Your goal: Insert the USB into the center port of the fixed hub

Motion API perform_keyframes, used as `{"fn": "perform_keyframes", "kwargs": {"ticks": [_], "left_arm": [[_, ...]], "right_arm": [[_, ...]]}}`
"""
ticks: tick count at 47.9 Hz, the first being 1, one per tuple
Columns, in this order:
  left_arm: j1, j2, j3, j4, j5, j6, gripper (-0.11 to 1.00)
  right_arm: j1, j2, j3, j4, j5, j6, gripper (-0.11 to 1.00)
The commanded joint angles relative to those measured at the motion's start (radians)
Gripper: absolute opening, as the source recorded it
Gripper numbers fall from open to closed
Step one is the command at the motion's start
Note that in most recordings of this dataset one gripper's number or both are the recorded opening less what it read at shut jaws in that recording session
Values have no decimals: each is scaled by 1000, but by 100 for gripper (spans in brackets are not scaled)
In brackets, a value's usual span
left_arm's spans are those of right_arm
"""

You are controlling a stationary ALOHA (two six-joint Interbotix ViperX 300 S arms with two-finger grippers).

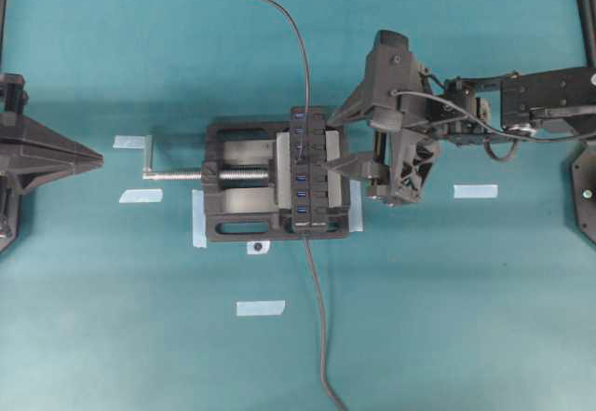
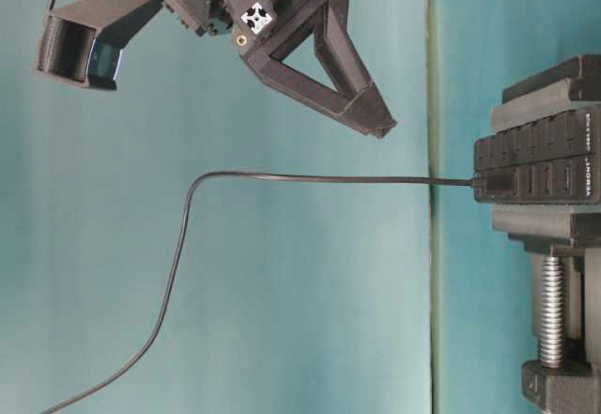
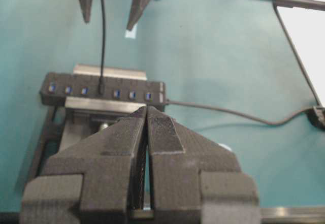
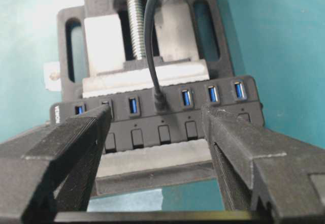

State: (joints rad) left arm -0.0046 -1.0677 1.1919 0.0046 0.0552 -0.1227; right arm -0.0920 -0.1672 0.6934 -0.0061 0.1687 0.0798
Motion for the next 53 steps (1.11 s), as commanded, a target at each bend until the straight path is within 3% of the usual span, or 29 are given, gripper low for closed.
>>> {"fn": "perform_keyframes", "kwargs": {"ticks": [1,53], "left_arm": [[0,5,-15,2,-5,-2,0],[0,6,-17,0,-3,-2,0]], "right_arm": [[0,-23,-8,2,-9,6,78],[2,-25,15,2,-63,9,78]]}}
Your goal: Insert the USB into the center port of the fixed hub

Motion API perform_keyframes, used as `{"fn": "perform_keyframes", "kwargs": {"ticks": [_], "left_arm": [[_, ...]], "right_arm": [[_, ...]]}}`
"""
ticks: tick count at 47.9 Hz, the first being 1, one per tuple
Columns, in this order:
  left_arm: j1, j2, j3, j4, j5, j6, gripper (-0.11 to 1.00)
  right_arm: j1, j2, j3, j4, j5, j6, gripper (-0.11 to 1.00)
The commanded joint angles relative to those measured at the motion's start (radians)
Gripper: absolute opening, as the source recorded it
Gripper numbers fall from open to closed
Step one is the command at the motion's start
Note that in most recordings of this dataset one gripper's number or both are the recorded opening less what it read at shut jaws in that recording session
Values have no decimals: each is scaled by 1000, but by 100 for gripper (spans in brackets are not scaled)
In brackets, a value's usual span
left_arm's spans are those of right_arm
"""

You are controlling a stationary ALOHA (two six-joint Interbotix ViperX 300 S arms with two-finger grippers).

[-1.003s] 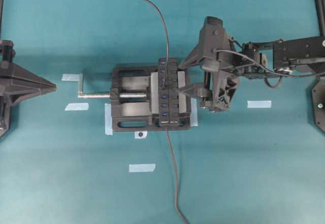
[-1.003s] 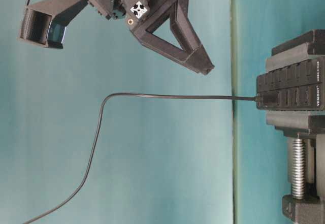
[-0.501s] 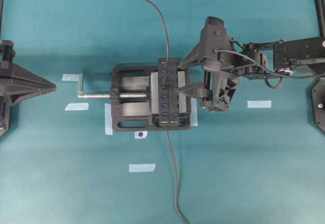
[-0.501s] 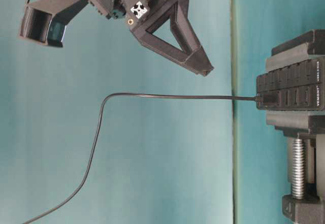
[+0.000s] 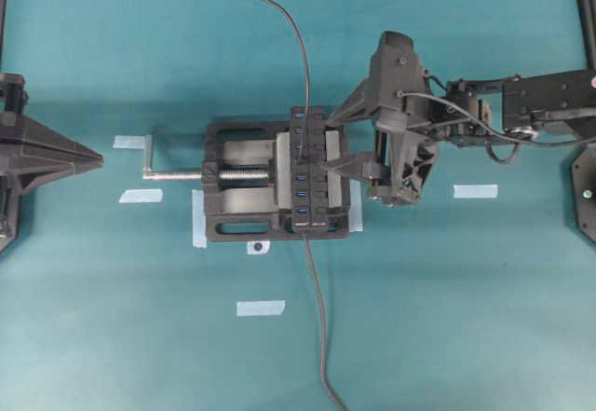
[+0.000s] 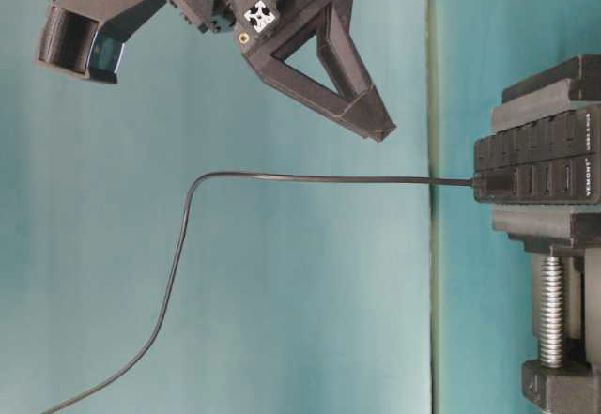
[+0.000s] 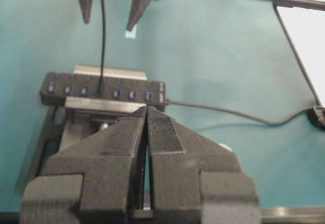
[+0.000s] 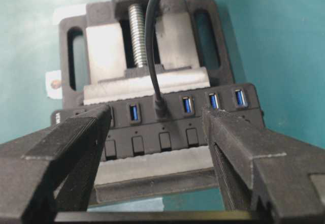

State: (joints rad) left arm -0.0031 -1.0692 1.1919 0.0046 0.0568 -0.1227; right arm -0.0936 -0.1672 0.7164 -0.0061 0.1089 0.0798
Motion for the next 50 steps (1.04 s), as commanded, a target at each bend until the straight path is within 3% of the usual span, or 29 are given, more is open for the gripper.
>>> {"fn": "perform_keyframes", "kwargs": {"ticks": [1,50], "left_arm": [[-2,8,-17,2,-5,-2,0],[-2,11,-14,2,-6,-2,0]], "right_arm": [[3,-23,-6,0,-3,9,78],[2,-20,5,9,0,11,78]]}}
